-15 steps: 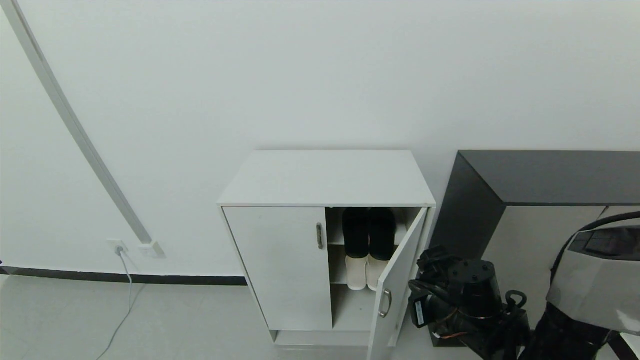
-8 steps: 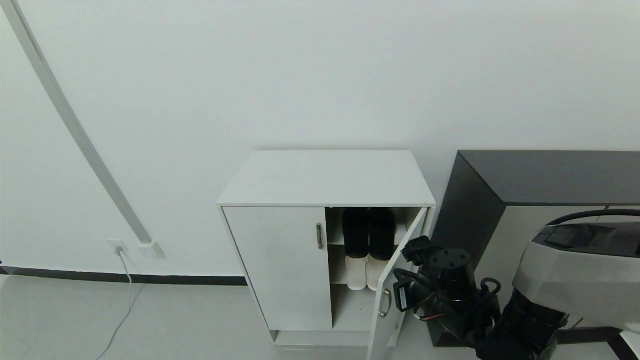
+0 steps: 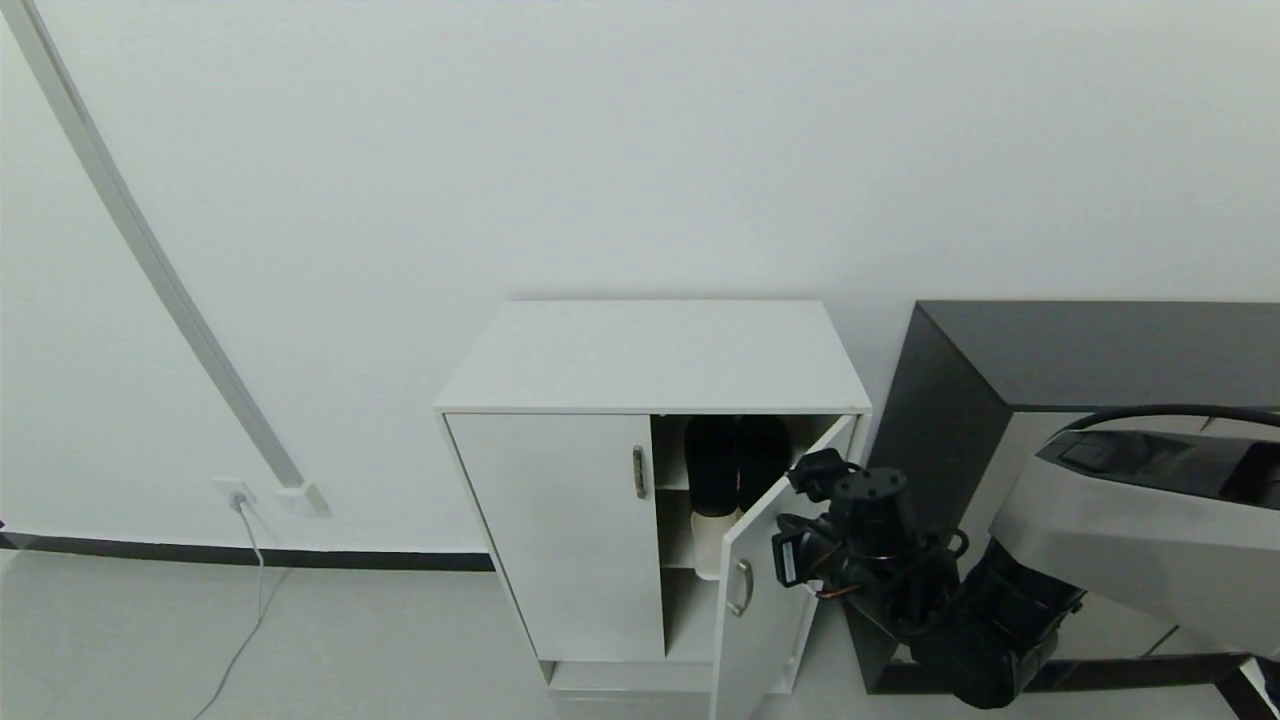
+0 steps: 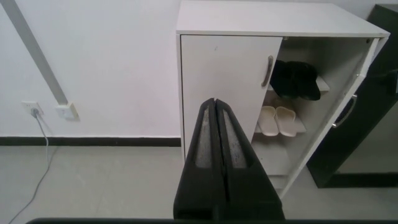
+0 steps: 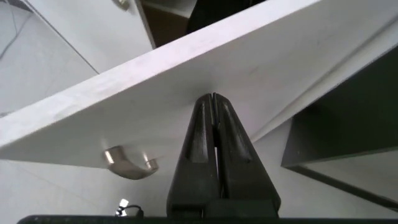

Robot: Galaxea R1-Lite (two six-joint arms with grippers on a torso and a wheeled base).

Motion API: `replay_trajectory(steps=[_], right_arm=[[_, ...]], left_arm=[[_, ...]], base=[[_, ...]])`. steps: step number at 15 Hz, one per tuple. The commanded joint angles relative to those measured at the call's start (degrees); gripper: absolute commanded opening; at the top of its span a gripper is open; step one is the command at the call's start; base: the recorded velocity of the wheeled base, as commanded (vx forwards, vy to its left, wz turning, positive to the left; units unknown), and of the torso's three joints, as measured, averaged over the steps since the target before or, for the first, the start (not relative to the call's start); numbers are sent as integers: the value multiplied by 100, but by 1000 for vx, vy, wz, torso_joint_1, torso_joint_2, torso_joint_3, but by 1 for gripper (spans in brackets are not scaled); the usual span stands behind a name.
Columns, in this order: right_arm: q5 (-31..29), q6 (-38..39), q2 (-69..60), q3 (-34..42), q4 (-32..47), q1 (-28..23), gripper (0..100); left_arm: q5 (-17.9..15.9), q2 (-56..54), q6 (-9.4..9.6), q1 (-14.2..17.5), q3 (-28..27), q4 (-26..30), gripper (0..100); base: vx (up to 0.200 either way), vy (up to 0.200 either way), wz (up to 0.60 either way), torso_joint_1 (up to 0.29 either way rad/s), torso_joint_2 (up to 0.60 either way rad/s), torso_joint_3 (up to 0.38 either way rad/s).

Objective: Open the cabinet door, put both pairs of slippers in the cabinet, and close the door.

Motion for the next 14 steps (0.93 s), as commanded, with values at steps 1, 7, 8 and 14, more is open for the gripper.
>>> replay_trajectory(steps=[1,7,8,14], right_arm=[[-3,2,119,-291,84,-68,0],[14,2,347,-1126,699,-165,0],[14,2,400,-1275,796,-165,0],[14,2,611,-2075,1358,-279,0]], left_arm=[[6,7,-4,1,1,2,0],[6,7,-4,1,1,2,0],[-2,7,-4,1,1,2,0],[-2,7,-4,1,1,2,0]], base=[[0,0,0,0,0,0],[0,0,0,0,0,0],[0,0,0,0,0,0],[0,0,0,0,0,0]])
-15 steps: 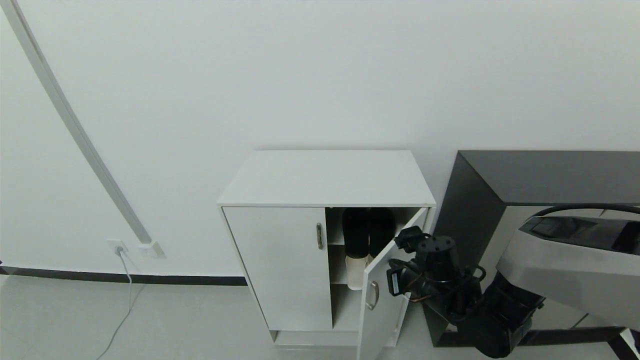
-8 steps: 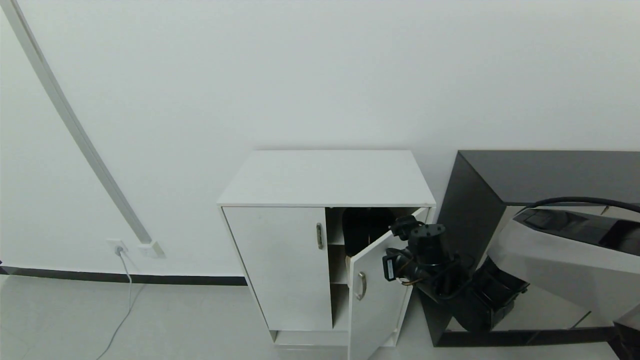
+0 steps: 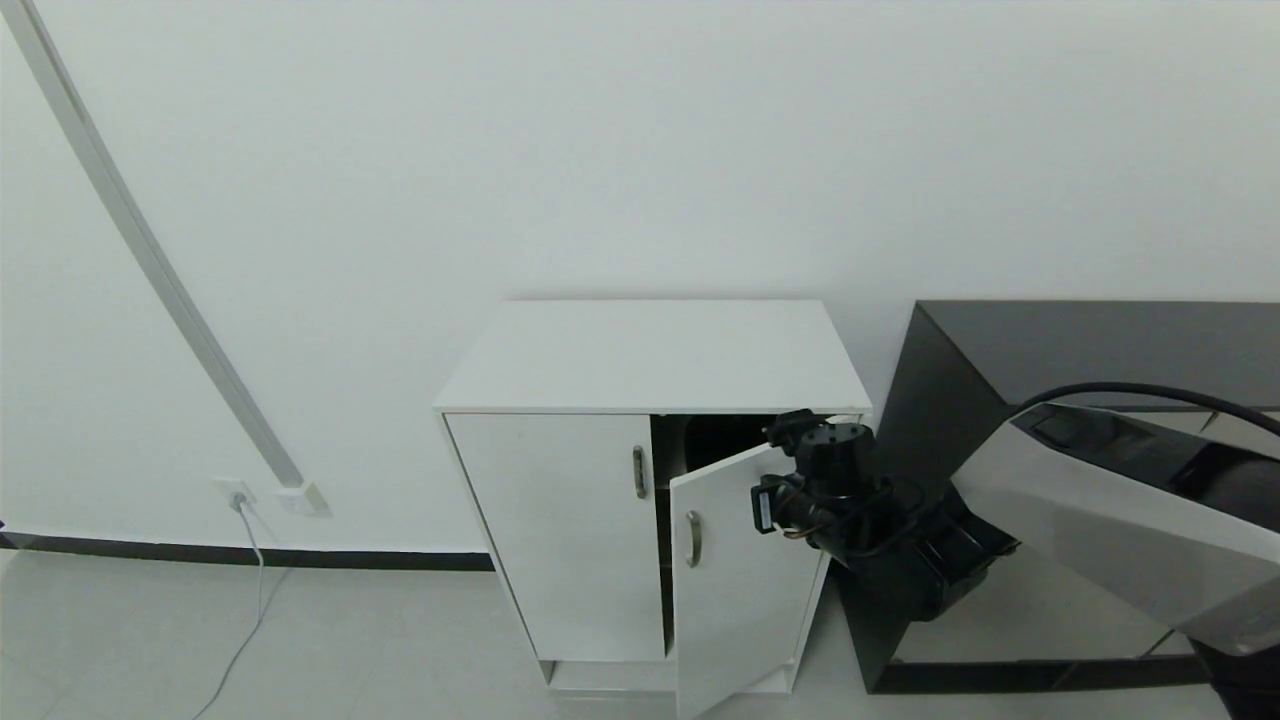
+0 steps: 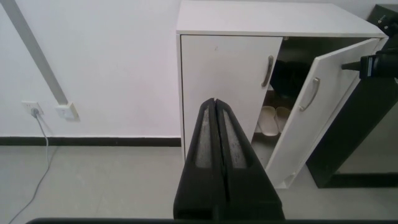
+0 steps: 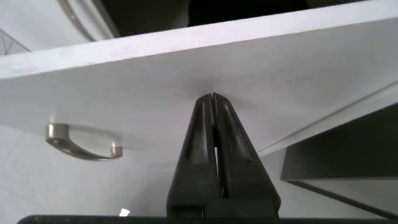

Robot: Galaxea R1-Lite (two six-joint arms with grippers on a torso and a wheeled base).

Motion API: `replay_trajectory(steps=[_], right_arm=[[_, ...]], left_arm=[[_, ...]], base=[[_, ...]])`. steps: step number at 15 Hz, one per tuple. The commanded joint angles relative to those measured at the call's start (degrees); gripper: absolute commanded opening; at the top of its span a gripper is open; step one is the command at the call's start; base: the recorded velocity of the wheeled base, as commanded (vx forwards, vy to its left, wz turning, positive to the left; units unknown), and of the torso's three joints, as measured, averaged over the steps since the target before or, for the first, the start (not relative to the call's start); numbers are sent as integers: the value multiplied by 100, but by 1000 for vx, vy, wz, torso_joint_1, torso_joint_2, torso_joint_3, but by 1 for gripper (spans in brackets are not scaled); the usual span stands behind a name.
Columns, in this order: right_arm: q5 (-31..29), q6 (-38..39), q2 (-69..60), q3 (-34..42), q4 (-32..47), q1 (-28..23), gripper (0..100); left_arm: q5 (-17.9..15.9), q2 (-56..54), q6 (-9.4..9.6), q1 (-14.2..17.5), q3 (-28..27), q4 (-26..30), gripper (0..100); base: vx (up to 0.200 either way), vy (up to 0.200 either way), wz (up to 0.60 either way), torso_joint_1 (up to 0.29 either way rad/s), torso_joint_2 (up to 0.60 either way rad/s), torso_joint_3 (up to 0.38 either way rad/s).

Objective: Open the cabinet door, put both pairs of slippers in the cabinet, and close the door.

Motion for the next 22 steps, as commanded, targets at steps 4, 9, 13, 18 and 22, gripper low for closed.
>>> replay_trajectory(steps=[4,9,13,18,22], right_arm=[[-2,2,98,-422,242,-92,0],[-2,2,257,-694,382,-179,0],[-10,2,274,-817,488,-215,0],[-10,2,292,-896,523,-223,0],[-2,2,371,-1090,532,-259,0]], left_arm=[[8,7,-1,1,1,4,0],[-1,7,-1,1,1,4,0],[-1,7,-1,1,1,-5,0],[-1,7,-1,1,1,4,0],[-1,7,-1,1,1,4,0]], base=[[0,0,0,0,0,0],[0,0,0,0,0,0],[0,0,0,0,0,0],[0,0,0,0,0,0],[0,0,0,0,0,0]])
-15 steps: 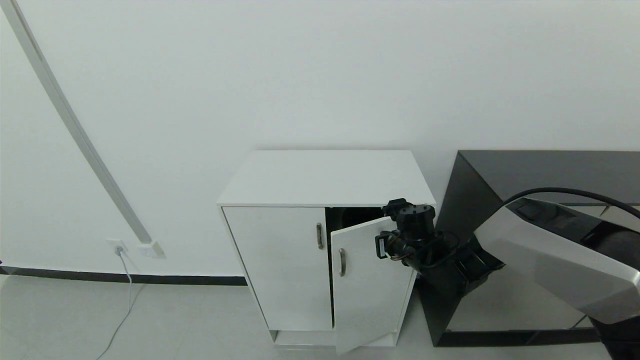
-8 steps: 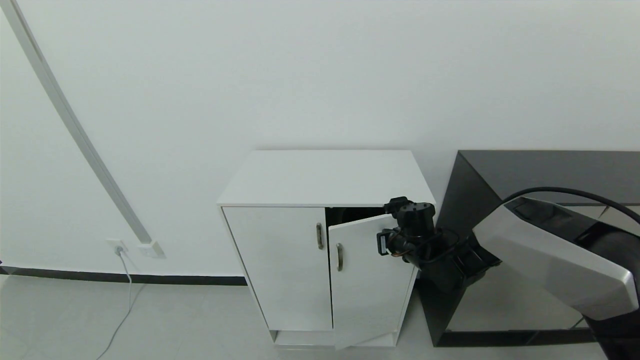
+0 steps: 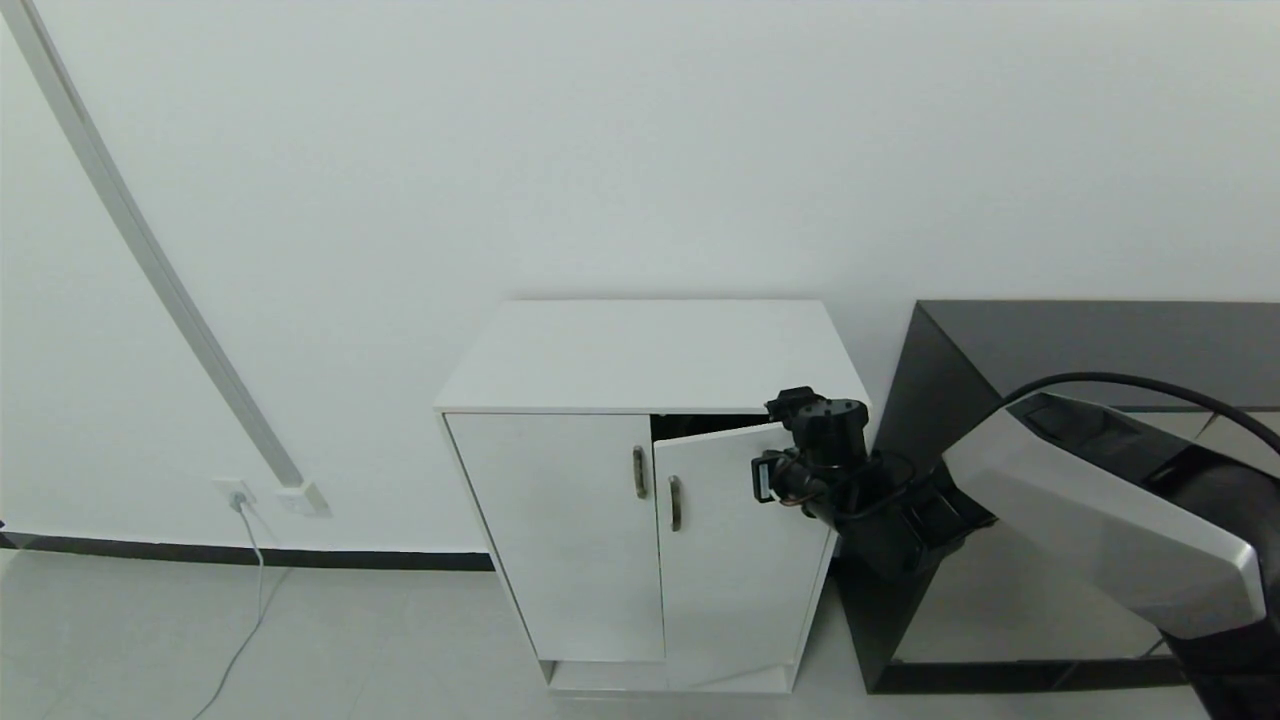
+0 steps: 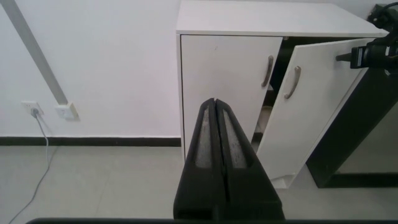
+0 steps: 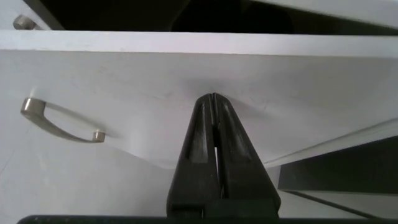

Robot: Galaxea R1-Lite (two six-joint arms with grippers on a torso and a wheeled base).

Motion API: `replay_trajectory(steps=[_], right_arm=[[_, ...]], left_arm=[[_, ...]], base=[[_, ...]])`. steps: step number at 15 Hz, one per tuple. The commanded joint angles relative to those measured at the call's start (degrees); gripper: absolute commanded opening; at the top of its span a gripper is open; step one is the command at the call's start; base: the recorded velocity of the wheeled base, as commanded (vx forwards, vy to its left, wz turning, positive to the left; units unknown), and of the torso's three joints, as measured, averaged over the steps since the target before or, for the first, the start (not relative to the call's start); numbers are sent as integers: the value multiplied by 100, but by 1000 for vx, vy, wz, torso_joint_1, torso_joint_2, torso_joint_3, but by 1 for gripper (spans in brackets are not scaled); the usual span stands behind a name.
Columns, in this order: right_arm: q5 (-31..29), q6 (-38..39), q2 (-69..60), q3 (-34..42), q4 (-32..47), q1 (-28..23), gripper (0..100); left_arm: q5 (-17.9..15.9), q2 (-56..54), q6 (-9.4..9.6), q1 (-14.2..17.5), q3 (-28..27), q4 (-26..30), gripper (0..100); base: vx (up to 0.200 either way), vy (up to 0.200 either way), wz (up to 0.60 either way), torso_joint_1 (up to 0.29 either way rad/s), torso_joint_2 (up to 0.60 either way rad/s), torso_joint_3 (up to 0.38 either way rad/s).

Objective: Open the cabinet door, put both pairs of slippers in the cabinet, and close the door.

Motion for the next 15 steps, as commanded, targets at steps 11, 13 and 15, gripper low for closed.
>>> replay_trajectory(steps=[11,13,15], right_arm=[[-23,0,291,-474,131,-47,0],[-32,0,300,-544,149,-47,0],[-32,0,317,-605,219,-55,0]], left_arm=[[10,7,5,1,1,2,0],[10,7,5,1,1,2,0],[1,7,5,1,1,2,0]], base=[[0,0,0,0,0,0],[0,0,0,0,0,0],[0,0,0,0,0,0]])
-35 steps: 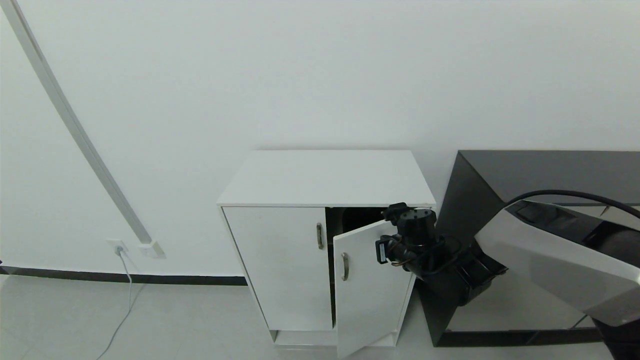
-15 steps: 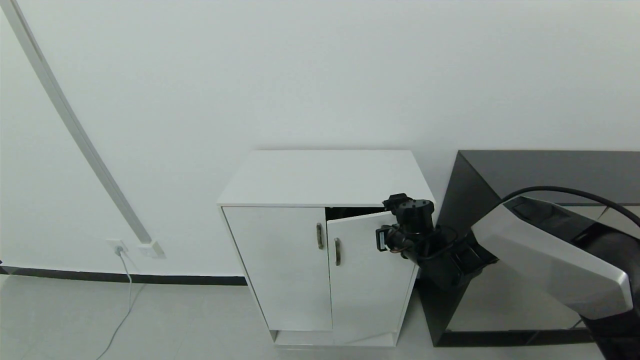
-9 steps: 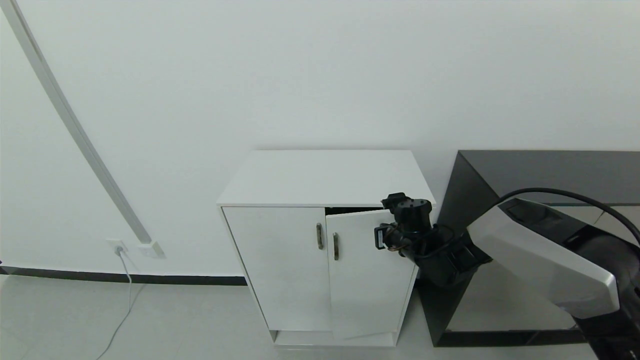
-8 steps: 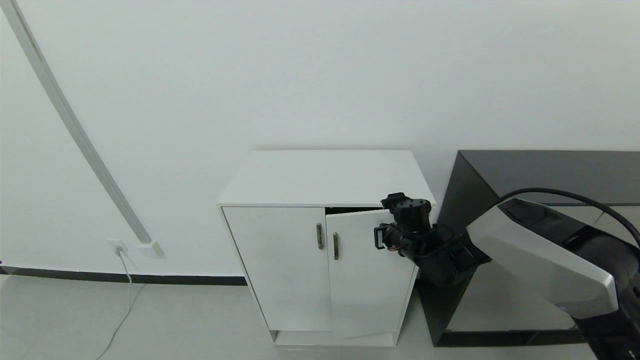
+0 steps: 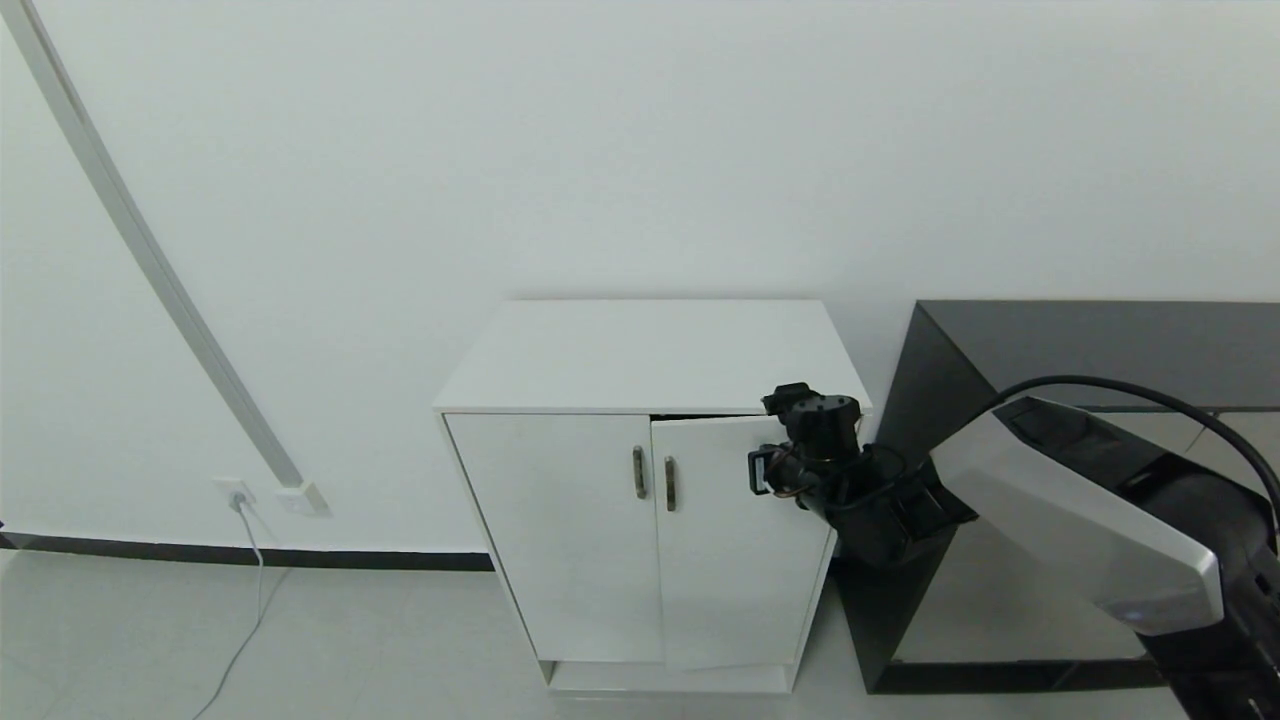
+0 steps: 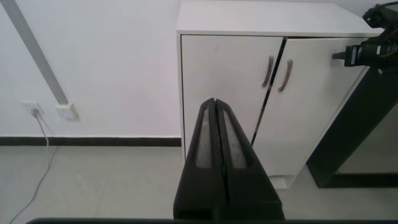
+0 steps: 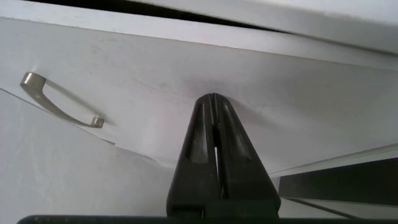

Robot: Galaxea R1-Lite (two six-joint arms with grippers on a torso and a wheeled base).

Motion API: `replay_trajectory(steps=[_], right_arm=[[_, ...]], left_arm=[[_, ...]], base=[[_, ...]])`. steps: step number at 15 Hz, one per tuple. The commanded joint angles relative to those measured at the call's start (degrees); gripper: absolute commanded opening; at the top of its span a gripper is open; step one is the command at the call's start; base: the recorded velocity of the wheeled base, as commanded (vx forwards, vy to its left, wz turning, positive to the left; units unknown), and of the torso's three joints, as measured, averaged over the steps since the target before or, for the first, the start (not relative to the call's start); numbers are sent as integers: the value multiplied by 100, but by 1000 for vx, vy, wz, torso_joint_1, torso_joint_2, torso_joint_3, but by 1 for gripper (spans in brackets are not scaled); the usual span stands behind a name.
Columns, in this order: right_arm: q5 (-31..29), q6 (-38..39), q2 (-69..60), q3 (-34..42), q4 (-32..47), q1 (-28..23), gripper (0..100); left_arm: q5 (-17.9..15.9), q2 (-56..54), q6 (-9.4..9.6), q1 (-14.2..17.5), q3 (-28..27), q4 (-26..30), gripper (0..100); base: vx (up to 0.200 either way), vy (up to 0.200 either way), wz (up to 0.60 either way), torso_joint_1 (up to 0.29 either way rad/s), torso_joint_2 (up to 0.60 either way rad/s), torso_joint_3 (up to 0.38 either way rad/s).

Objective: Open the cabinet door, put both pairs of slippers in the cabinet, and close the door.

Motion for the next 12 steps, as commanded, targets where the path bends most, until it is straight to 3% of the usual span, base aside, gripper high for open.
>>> replay_trajectory(steps=[1,12], right_arm=[[3,2,26,-74,17,-3,0],[-14,-77,219,-390,17,-82,0]], left_arm=[[-7,7,3,1,1,2,0],[-7,7,3,1,1,-7,0]], base=[[0,0,0,0,0,0],[0,0,0,0,0,0]])
